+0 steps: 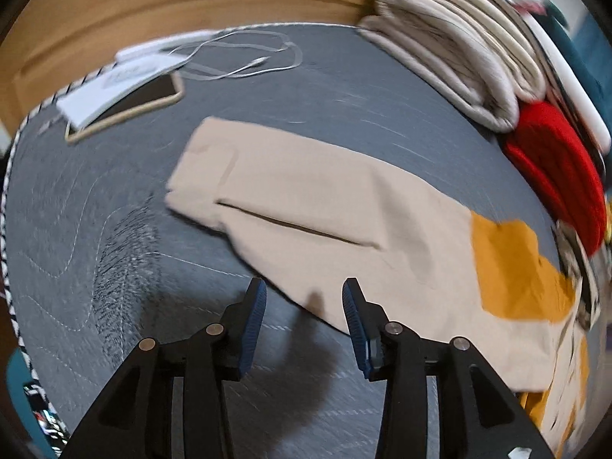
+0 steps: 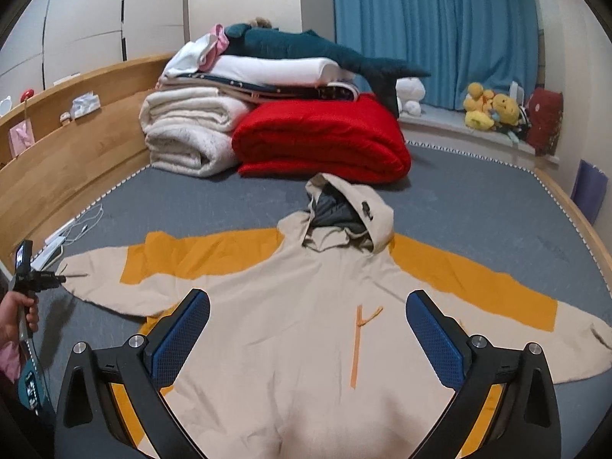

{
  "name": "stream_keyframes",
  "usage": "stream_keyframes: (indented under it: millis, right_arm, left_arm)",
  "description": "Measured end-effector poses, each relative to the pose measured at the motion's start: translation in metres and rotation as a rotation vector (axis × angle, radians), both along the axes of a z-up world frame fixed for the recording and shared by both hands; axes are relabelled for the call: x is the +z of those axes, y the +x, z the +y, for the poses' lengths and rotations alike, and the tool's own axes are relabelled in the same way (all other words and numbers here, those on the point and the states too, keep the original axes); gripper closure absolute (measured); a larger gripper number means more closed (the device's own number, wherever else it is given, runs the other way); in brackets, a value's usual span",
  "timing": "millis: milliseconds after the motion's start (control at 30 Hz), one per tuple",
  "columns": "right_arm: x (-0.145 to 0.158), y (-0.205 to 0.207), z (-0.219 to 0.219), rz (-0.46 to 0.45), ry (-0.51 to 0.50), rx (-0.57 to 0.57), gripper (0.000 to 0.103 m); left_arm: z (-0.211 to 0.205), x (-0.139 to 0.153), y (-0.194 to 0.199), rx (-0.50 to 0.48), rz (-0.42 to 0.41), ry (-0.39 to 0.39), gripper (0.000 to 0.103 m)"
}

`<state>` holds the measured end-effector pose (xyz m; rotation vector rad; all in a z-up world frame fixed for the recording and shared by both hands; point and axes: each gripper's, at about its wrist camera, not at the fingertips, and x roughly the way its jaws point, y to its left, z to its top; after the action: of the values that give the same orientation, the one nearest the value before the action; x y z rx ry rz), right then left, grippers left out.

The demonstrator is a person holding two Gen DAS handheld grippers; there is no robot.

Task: Fold large clothes
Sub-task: 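Grasp the sleeve cuff with the left tool and lift it across the jacket body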

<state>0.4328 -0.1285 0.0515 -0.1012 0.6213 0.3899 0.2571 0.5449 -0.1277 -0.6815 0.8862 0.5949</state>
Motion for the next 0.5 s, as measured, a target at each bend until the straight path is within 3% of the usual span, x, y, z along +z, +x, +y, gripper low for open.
stream_keyframes:
  millis: [267, 433, 467, 500]
  right_arm:
    - [-0.017, 0.008, 0.012, 0.05, -0.019, 0.022, 0.01]
    - [-0.025, 0.009, 0.017, 0.072, -0.031, 0.032, 0.019]
    - [-0.028, 0.009, 0.016, 0.085, -0.028, 0.028, 0.022]
    - [-0.029, 0.01, 0.016, 0.094, -0.025, 0.025, 0.024]
  left_arm:
    - [0.032, -0.03, -0.001, 0.096, -0.025, -0.117, 0.064]
    - [0.04, -0.029, 0.007, 0.126, -0.061, -0.126, 0.065]
    - [0.041, -0.028, 0.009, 0.134, -0.066, -0.129, 0.068]
    - [0.041, -0.027, 0.011, 0.144, -0.069, -0.126, 0.079]
